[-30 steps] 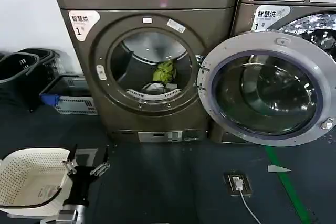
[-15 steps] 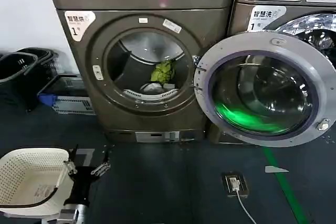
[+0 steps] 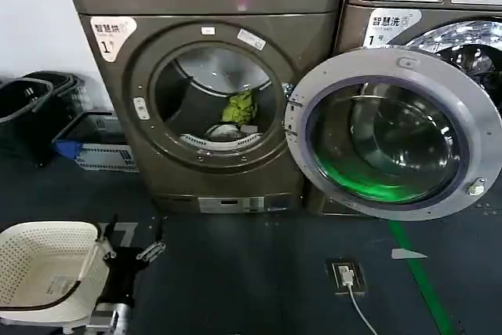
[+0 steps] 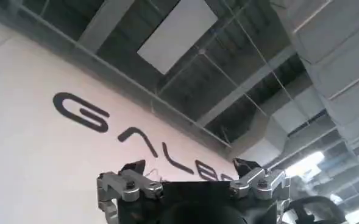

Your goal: Grasp the clothes from the dryer.

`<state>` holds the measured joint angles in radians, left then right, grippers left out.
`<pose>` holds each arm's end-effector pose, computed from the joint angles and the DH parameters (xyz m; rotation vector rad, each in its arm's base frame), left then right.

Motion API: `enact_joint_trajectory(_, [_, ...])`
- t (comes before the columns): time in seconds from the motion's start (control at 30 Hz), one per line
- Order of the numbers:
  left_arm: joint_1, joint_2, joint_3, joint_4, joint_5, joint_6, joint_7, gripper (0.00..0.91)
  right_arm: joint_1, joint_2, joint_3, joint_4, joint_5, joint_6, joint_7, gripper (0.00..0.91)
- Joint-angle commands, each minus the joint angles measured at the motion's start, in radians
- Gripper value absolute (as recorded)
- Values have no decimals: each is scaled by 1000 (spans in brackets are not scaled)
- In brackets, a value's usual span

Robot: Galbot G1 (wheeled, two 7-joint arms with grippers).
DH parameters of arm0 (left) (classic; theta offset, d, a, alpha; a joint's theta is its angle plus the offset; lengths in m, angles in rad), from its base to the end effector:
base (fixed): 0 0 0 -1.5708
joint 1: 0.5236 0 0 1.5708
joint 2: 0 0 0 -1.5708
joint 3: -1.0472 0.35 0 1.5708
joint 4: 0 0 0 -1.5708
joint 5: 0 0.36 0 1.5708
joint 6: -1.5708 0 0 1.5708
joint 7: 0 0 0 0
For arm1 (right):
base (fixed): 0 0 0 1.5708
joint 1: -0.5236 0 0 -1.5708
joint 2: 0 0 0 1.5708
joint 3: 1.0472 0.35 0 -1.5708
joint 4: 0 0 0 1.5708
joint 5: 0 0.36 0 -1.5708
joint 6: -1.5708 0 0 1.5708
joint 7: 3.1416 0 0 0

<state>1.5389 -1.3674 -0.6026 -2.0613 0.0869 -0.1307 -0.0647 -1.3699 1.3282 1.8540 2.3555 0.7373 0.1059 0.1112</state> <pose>0.1980 0.0610 -0.3008 -0.0271 2.9617 0.4432 0.0469 -0.2631 -0.0509 0.9559 1.9633 -0.2504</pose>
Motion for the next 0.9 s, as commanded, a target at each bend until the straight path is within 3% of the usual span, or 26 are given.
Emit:
enact_joint_trajectory(0.03, [0, 0, 0, 1, 0, 0, 0, 907, 1, 0, 0, 1, -1, 0, 0, 907])
enact_joint_trajectory(0.9, [0, 1, -2, 9, -2, -4, 0, 907, 6, 1, -9, 2, -20, 6, -1, 907])
